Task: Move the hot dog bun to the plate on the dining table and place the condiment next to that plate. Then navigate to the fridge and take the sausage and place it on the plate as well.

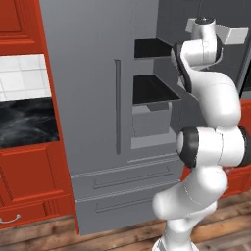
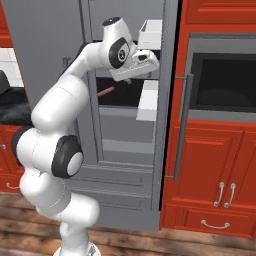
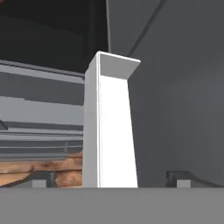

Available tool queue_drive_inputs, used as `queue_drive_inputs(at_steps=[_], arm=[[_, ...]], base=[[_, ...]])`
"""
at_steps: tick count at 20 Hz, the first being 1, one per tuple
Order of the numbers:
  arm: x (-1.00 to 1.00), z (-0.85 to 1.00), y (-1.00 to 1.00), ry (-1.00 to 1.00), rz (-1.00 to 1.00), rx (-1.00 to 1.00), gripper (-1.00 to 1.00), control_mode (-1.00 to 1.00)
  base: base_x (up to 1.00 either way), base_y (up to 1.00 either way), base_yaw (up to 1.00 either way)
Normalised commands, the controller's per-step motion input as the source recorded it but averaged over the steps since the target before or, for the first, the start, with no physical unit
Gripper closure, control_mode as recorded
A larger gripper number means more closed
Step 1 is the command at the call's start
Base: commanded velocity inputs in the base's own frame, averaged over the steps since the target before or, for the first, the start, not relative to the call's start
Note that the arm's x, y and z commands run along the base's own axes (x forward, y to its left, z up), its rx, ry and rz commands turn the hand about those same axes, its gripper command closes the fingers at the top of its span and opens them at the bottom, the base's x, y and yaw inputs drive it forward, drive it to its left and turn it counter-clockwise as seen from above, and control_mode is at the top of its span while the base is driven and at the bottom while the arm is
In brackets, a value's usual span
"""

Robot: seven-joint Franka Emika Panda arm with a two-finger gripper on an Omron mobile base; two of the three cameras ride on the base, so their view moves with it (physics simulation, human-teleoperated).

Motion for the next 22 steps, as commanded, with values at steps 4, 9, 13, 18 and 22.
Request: queue_drive_inputs(at_steps=[4,9,13,18,22], arm=[[-0.38,0.00,0.55,-0.29,0.00,0.01,-1.00,-1.00],[-0.44,0.00,0.83,-0.19,0.01,0.03,-1.00,-1.00],[-0.38,-0.01,0.92,-0.04,0.01,0.04,-1.00,-1.00],[-0.37,0.00,1.00,0.00,0.00,0.02,-1.00,-1.00],[-0.36,-0.02,1.00,0.00,0.00,0.02,-1.00,-1.00]], base=[[0.00,0.00,0.00],[0.00,0.00,0.00],[0.00,0.00,0.00],[0.00,0.00,0.00],[0.00,0.00,0.00]])
